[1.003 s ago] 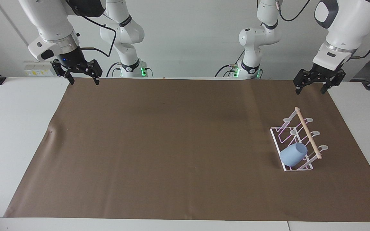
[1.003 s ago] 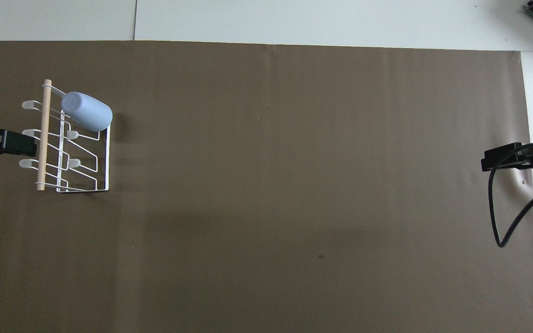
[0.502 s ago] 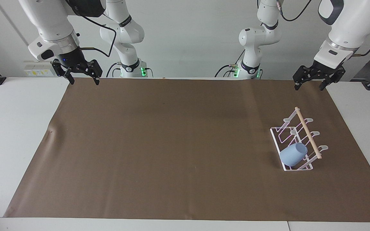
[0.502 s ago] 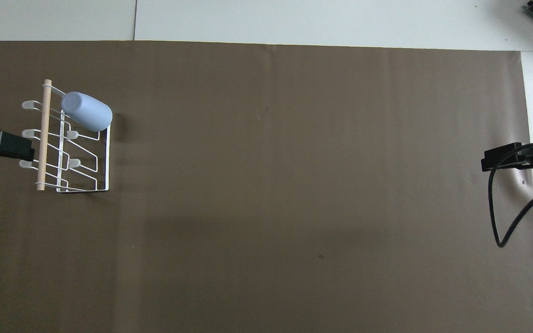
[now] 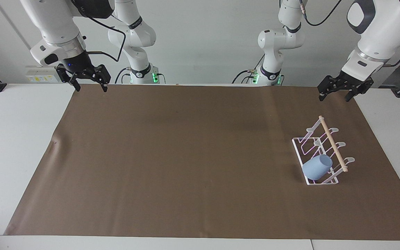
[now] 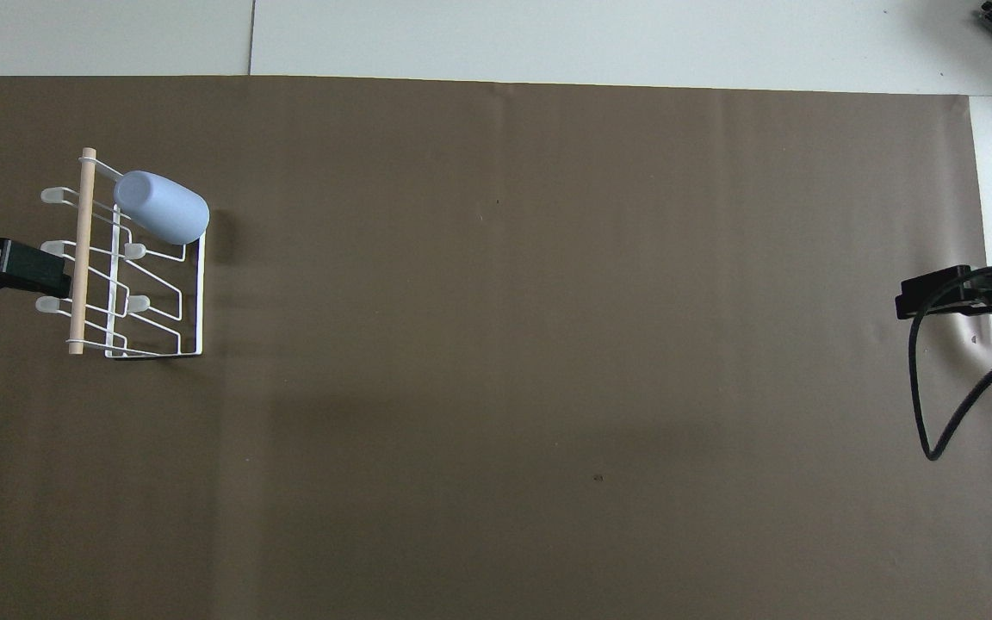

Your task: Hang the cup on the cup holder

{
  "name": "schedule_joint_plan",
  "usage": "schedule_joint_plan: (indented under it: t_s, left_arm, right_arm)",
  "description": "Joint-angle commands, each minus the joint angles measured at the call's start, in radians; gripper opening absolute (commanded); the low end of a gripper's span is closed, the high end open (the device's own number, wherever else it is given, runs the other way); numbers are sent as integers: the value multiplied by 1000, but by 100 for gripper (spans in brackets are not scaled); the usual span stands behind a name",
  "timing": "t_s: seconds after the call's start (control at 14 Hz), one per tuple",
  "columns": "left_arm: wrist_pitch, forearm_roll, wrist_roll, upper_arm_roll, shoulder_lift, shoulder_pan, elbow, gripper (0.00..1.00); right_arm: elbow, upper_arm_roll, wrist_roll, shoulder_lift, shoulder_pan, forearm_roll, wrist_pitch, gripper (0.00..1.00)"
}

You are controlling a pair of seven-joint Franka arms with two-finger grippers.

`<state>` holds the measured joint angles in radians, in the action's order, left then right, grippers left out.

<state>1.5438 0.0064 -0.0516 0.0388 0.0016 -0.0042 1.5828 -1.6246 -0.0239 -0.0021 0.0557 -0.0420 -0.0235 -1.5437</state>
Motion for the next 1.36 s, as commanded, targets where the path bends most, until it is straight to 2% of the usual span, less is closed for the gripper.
schedule_joint_plan:
  t_s: [0.0,1.29]
  left_arm:
    - [-36,-17,-16,-91,8,-80,-32,100]
    - [-48,-17,-11,-94,-15,-88,-10,100]
  right_arm:
    - [-29,-4,-9,21,-6,2,-24,100]
    - [-31,-4,-9,22,-6,2,-24,100]
